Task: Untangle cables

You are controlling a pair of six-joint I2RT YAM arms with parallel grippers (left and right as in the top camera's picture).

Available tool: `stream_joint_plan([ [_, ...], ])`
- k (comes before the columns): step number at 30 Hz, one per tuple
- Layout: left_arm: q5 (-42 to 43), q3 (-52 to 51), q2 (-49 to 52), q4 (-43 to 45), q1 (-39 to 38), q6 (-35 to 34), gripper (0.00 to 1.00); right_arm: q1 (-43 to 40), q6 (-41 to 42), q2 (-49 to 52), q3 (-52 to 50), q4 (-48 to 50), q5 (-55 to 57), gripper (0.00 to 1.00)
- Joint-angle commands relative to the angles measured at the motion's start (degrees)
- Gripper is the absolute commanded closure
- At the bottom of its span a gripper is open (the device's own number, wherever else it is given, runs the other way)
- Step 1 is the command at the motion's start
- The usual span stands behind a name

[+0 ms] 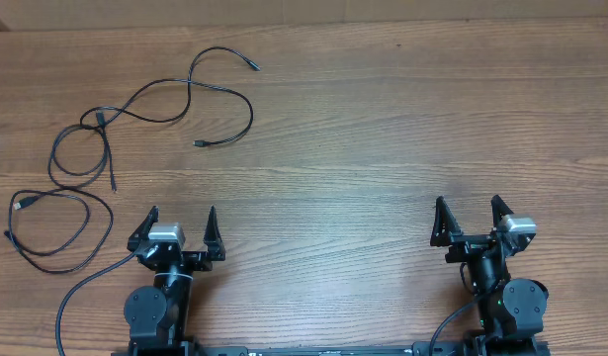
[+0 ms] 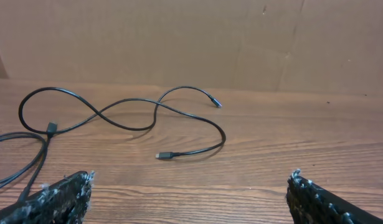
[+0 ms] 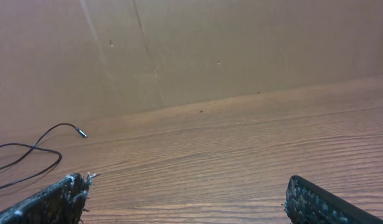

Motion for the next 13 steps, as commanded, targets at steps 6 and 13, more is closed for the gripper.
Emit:
stream_joint_plan([
  [6,0.59,-0.2,-0.48,-0.11,0.31,1.09,0.01,-0.2,-0.24,-0.63,-0.57,0.33,0.5,0.0],
  [13,0.59,-0.2,-0.48,-0.11,0.31,1.09,0.0,-0.2,-0.24,-0.63,-0.57,0.33,0.5,0.0],
])
